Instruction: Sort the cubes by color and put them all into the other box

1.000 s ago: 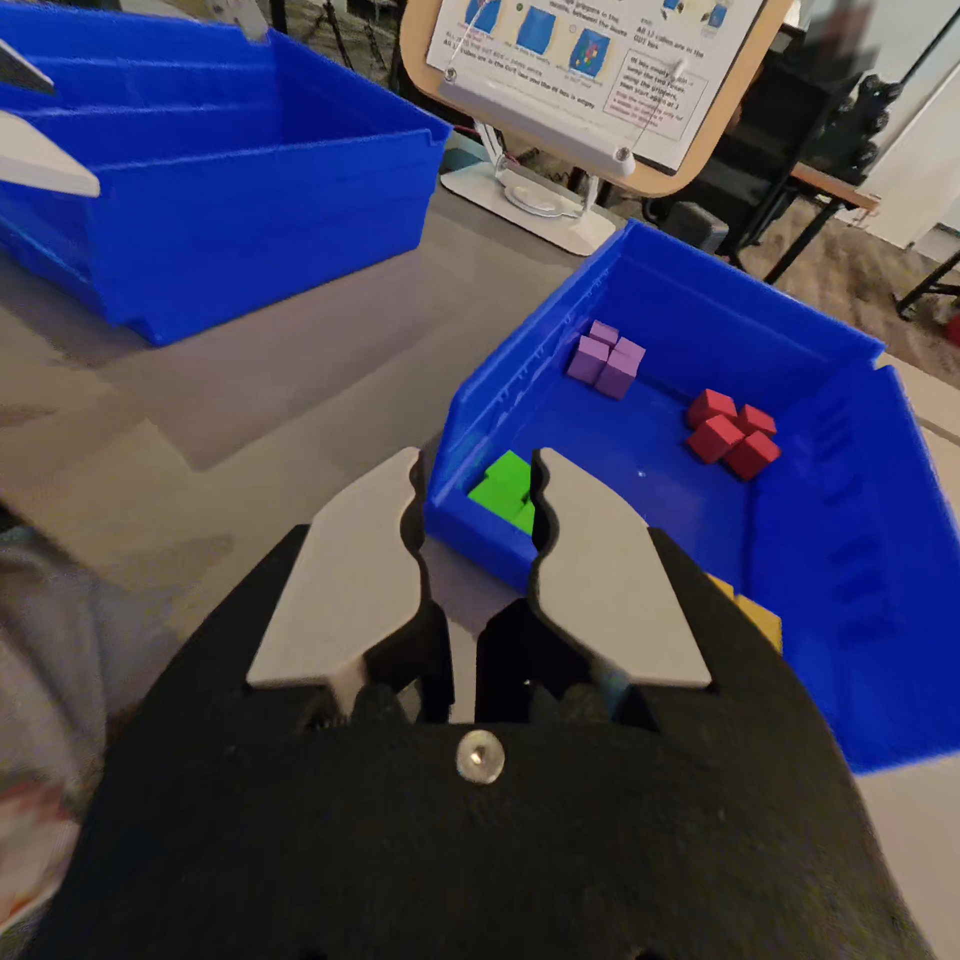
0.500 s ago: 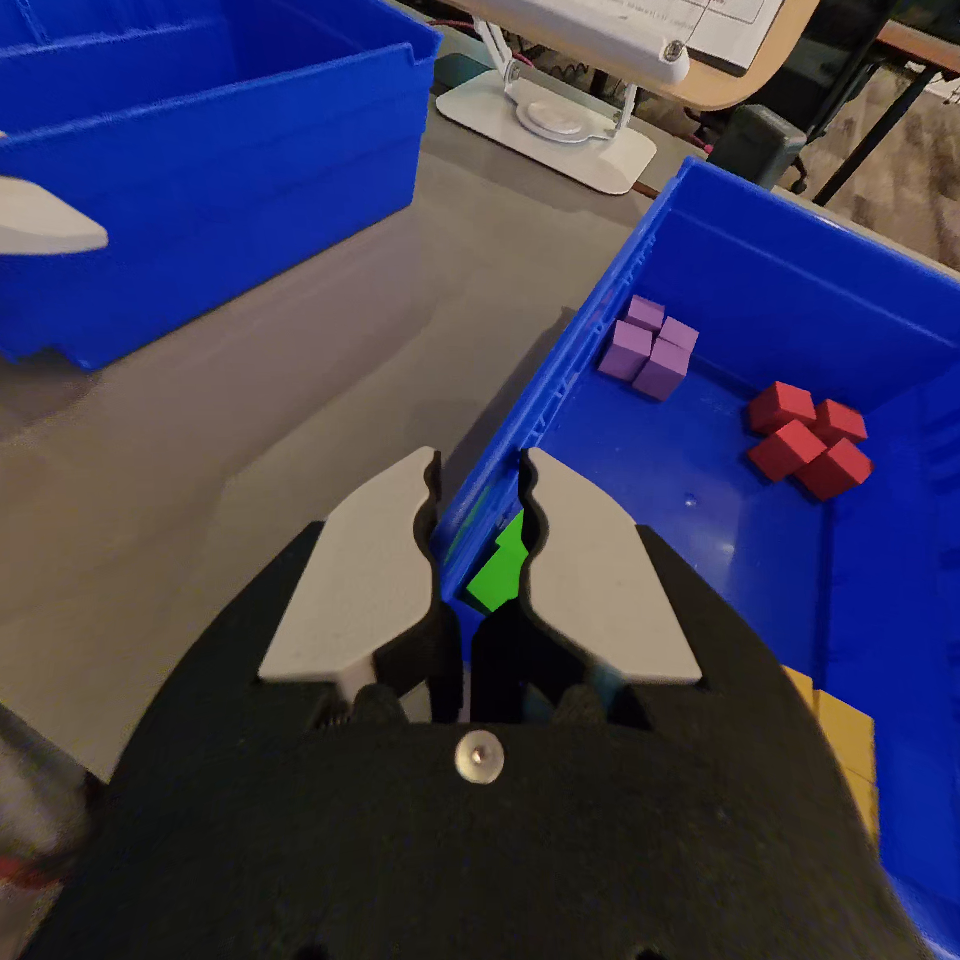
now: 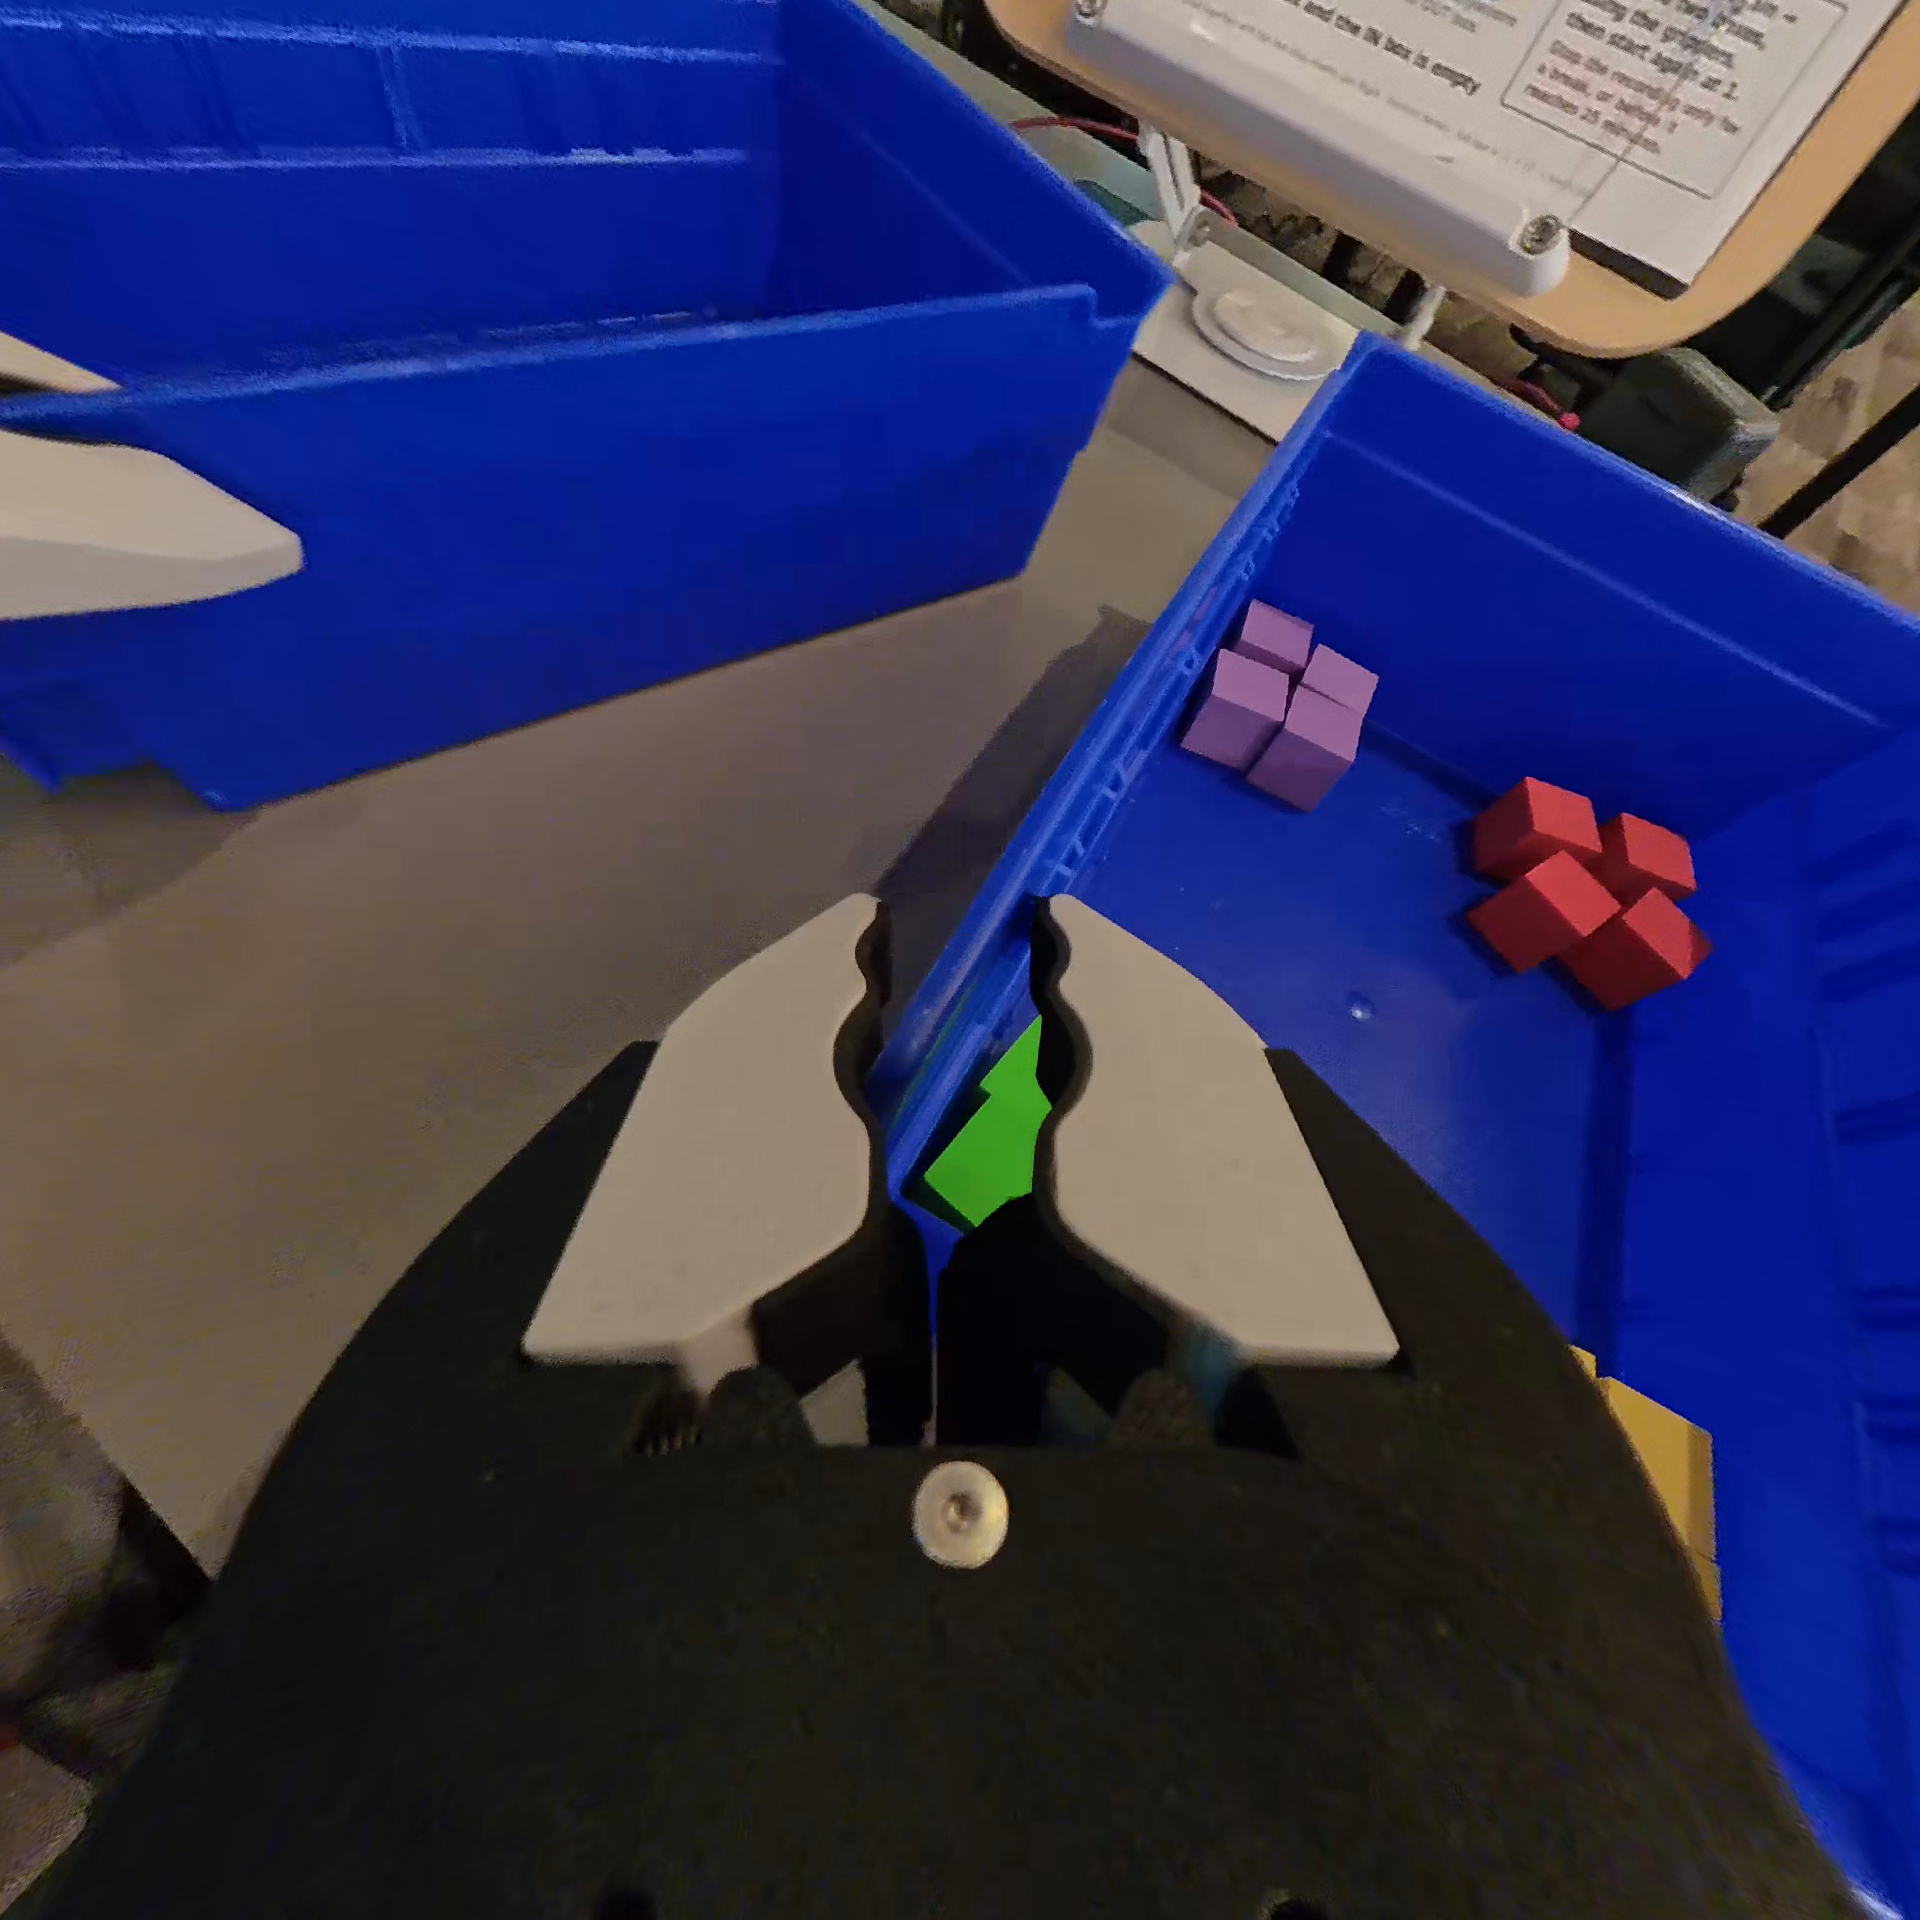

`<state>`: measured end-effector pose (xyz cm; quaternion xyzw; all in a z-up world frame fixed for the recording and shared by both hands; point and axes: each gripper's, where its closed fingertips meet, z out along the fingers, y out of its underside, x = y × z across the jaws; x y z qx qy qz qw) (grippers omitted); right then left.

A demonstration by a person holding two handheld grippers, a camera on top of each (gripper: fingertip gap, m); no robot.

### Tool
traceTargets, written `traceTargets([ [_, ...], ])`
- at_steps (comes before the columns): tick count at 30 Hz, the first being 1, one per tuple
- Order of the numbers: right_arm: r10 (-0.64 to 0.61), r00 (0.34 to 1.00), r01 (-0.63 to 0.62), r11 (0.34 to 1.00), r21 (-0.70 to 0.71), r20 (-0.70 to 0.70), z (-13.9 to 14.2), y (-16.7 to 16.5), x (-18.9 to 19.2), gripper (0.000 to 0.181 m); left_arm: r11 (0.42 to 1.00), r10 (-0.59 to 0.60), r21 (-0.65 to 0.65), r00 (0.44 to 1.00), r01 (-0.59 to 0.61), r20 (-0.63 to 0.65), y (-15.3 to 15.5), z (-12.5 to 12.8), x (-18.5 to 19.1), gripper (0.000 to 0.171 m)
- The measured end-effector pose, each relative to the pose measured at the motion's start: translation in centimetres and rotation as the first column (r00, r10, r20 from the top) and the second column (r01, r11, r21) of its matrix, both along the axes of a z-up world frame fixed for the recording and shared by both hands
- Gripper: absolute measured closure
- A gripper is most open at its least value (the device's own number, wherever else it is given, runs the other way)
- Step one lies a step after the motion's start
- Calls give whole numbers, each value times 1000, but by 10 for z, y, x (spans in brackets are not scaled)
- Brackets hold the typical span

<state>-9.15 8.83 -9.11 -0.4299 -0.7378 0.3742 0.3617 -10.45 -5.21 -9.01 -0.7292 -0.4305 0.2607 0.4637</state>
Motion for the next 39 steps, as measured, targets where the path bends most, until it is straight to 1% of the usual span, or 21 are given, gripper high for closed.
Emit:
traceTargets([
  [6,62,998,-62,998,-4,-3,0,-17,0,157,999,4,54,1000,-2,-27,22,1,13,159],
  [10,75,997,-75,997,-2,-2,0,-18,0,157,987,-67,142,997,71,-30,48,2,24,150],
  [11,78,997,-78,997,0,-1,0,-18,1,156,979,-102,177,994,105,-24,56,4,27,142],
  [13,79,997,-79,997,-23,6,2,-14,2,155,962,-171,214,985,169,-8,70,8,35,122],
  [14,76,997,-76,996,-44,5,4,-11,3,151,956,-196,219,981,193,-11,73,14,39,120],
  [15,72,997,-73,995,-63,-9,8,-8,4,144,950,-218,227,976,215,-13,74,21,43,119],
  [17,63,995,-69,994,-85,-72,25,-3,10,136,931,-273,250,962,265,-5,70,40,54,106],
  [19,86,987,-96,993,-68,-135,44,-6,22,135,924,-307,224,951,310,-50,50,67,58,103],
  [21,183,971,-190,981,-30,-152,58,-25,37,136,942,-285,155,954,298,-95,13,94,45,103],
  [22,244,959,-247,969,-3,-145,60,-39,44,137,952,-272,117,958,282,-94,-6,103,35,104],
  [23,291,948,-290,957,27,-127,61,-51,49,136,962,-255,81,964,261,-80,-26,108,25,104],
  [25,388,918,-387,922,35,-87,60,-78,57,136,976,-218,18,975,219,-43,-57,109,6,104],
  [27,437,897,-436,900,33,-62,59,-98,60,137,980,-194,-34,981,194,-2,-76,103,-7,104],
  [28,438,898,-435,899,52,-53,57,-104,59,137,981,-178,-78,984,178,4,-84,99,-13,104],
  [29,425,904,-421,904,78,-48,55,-106,56,137,978,-143,-149,990,142,4,-95,94,-20,104],
  [31,376,926,-370,922,116,-38,51,-105,49,136,951,-53,-304,999,48,-6,-120,84,-38,102],
  [32,341,939,-335,935,118,-35,50,-102,46,137,939,-15,-345,1000,17,8,-129,77,-45,102],
  [33,296,955,-290,950,113,-32,49,-96,42,138,936,9,-351,999,8,47,-135,69,-49,102],
  [35,229,973,-226,970,86,-20,48,-88,39,139,952,27,-305,986,25,165,-139,47,-51,104],
  [37,180,984,-179,982,61,-16,50,-79,39,140,968,17,-246,969,45,245,-137,28,-47,120],
  [39,152,988,-150,987,56,-21,51,-70,42,140,974,11,-219,956,56,292,-135,11,-41,138],
])
